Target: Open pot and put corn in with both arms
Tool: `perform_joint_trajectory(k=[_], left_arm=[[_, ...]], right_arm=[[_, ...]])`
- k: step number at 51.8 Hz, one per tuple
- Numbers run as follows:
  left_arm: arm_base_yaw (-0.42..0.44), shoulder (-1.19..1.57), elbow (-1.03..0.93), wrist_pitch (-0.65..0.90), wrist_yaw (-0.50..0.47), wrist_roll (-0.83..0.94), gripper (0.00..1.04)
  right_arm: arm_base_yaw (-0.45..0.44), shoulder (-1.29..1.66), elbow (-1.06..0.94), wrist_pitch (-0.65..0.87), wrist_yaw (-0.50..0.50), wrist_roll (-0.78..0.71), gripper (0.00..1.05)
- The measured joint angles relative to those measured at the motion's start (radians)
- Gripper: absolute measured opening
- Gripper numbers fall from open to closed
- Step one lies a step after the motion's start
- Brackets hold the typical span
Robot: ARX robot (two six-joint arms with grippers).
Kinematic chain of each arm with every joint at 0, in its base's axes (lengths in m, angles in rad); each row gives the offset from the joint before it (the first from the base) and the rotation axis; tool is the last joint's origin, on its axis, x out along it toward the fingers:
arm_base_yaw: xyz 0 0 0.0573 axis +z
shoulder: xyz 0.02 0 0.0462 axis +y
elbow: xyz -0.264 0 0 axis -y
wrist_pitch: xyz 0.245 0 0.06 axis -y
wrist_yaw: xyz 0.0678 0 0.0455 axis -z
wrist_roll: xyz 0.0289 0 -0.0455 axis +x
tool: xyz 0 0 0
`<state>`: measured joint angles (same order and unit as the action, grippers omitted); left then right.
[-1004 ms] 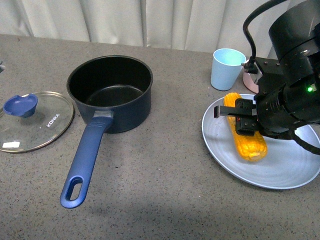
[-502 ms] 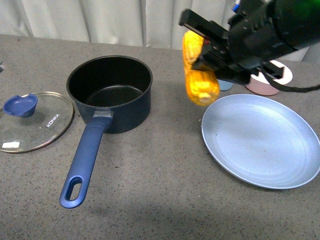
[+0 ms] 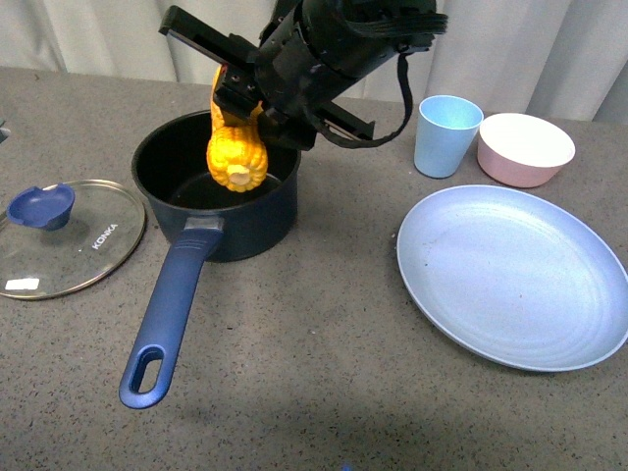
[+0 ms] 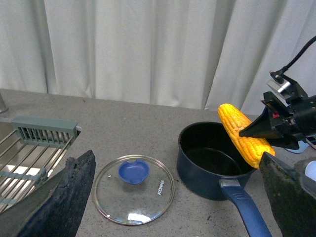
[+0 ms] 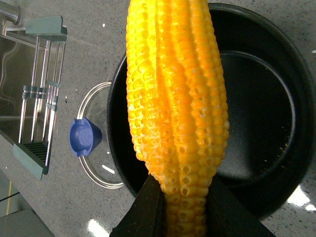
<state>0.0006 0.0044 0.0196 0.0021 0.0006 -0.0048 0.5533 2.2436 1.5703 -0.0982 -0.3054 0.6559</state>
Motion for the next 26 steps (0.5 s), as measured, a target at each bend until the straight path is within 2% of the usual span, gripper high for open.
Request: perform_joint_trajectory(k=[13,15,19,26], left_arm=[[0.0,0.0,0.0,0.0,0.0,0.0,0.98],[0.0,0.0,0.0,0.0,0.0,0.0,0.98],[0.0,0.0,0.0,0.0,0.0,0.0,0.98],[0.0,0.0,0.0,0.0,0.0,0.0,0.98]], right_arm=[[0.021,0.058,0.113,-0.053,0.015,0.005,0.14],[0.022,0.061,0.117,-0.058,0.016,0.006,0.25],[0.022,0.063,0.118,-0.061,0.017,0.008,0.41],[0.021,0.064,0.118,-0.061,0.022,0.011,0.61]])
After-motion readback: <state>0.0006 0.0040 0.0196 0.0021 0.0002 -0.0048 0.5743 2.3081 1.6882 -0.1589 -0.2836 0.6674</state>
